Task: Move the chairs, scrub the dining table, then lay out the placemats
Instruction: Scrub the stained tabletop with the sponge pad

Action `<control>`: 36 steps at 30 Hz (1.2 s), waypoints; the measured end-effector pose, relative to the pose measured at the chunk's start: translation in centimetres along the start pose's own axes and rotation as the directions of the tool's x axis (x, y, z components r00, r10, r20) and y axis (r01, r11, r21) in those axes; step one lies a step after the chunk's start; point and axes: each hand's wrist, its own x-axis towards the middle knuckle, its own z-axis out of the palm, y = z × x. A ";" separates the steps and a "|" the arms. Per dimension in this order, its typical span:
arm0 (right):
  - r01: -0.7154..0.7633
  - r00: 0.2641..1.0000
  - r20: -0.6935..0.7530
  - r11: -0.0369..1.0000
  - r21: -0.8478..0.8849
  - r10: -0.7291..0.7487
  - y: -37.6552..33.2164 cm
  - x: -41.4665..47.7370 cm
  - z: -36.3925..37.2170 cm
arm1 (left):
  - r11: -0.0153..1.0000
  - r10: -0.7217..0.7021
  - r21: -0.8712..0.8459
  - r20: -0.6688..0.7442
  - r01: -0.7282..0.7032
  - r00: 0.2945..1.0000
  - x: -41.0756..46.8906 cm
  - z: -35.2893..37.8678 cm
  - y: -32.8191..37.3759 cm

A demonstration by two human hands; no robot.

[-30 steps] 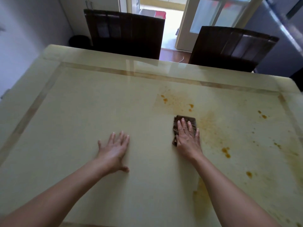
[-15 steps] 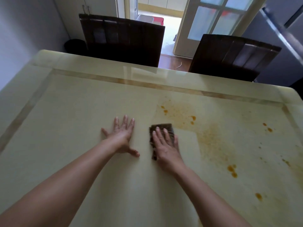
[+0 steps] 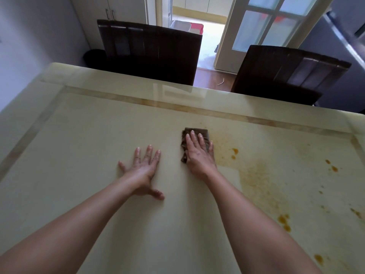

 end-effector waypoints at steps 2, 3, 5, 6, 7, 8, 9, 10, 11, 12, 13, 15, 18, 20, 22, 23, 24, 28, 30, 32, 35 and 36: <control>-0.057 0.998 -0.018 0.998 0.003 0.057 2.3 -0.6 -0.4 | 1.000 0.002 -0.001 0.003 -0.002 1.000 0.0 0.0 0.0; -0.085 0.996 -0.026 0.996 0.013 0.085 3.4 -1.0 -0.6 | 1.000 0.003 -0.004 0.003 -0.003 1.000 0.1 0.0 0.0; -0.135 0.990 -0.041 0.990 0.031 0.136 5.4 -1.9 -0.8 | 1.000 0.005 -0.007 -0.002 -0.005 1.000 0.0 0.0 0.0; -0.158 0.986 -0.045 0.987 0.034 0.160 6.2 -2.2 -0.8 | 1.000 0.006 -0.006 -0.003 -0.006 1.000 0.0 -0.1 0.0; -0.176 0.983 -0.045 0.984 0.035 0.178 6.8 -2.5 -0.8 | 1.000 0.005 -0.006 -0.002 -0.005 1.000 -0.1 -0.1 0.0; -0.189 0.981 -0.044 0.981 0.034 0.190 7.1 -2.7 -0.7 | 1.000 0.005 -0.004 -0.001 -0.005 1.000 -0.2 -0.2 0.1; -0.196 0.979 -0.045 0.980 0.035 0.197 7.2 -2.8 -0.6 | 1.000 0.003 0.002 -0.001 -0.003 1.000 -0.3 -0.2 0.1; -0.199 0.979 -0.047 0.979 0.039 0.201 7.3 -2.7 -0.6 | 1.000 -0.001 0.011 -0.002 0.001 1.000 -0.3 -0.3 0.1; -0.200 0.978 -0.045 0.979 0.040 0.202 7.3 -2.7 -0.5 | 1.000 -0.008 0.019 -0.004 0.008 1.000 -0.3 -0.4 0.1; -0.199 0.979 -0.043 0.979 0.039 0.201 7.3 -2.6 -0.5 | 0.999 -0.015 0.031 -0.012 0.015 1.000 -0.3 -0.7 0.3; -0.198 0.979 -0.038 0.979 0.038 0.200 7.3 -2.5 -0.5 | 0.999 -0.018 0.046 -0.030 0.019 0.999 -0.1 -1.1 0.5; -0.197 0.980 -0.036 0.980 0.030 0.198 7.4 -2.5 -0.5 | 0.997 -0.003 0.073 -0.088 0.010 0.996 0.7 -2.5 1.3; -0.201 0.979 -0.041 0.979 0.016 0.202 7.5 -2.3 -0.6 | 1.000 0.029 0.011 -0.136 -0.028 0.990 2.9 -4.7 2.8; -0.201 0.979 -0.030 0.979 0.018 0.201 7.5 -2.2 -0.5 | 0.999 0.009 -0.052 -0.098 -0.014 0.995 4.4 -5.4 3.8; -0.198 0.980 -0.025 0.980 0.022 0.198 7.6 -1.9 -0.6 | 0.996 -0.024 -0.087 -0.042 0.020 0.999 5.2 -5.3 4.3; -0.195 0.980 -0.026 0.981 0.018 0.195 7.8 -1.6 -0.7 | 0.995 -0.032 -0.097 -0.029 0.029 0.999 5.5 -5.1 4.4; -0.191 0.981 -0.027 0.982 0.007 0.191 7.9 -1.3 -0.9 | 0.994 -0.033 -0.101 -0.027 0.030 0.999 5.5 -5.0 4.4; -0.144 0.990 -0.007 0.990 -0.001 0.144 6.9 0.3 -1.3 | 0.995 -0.029 -0.100 -0.037 0.025 0.999 5.7 -4.8 4.3; -0.051 0.999 0.016 0.998 -0.032 0.051 5.2 1.7 -1.4 | 0.995 -0.035 -0.100 -0.036 0.031 0.999 5.9 -4.8 4.4; 0.047 0.999 0.031 0.998 -0.044 -0.045 3.1 3.7 -1.4 | 0.994 -0.040 -0.102 -0.034 0.037 0.999 6.0 -4.8 4.4; 0.115 0.993 0.026 0.993 -0.032 -0.115 0.4 7.2 -1.7 | 0.992 -0.047 -0.120 -0.039 0.042 0.998 6.3 -4.7 4.3; 0.118 0.993 0.019 0.993 -0.031 -0.117 0.0 8.4 -2.0 | 0.992 -0.046 -0.120 -0.043 0.040 0.998 6.3 -4.8 4.3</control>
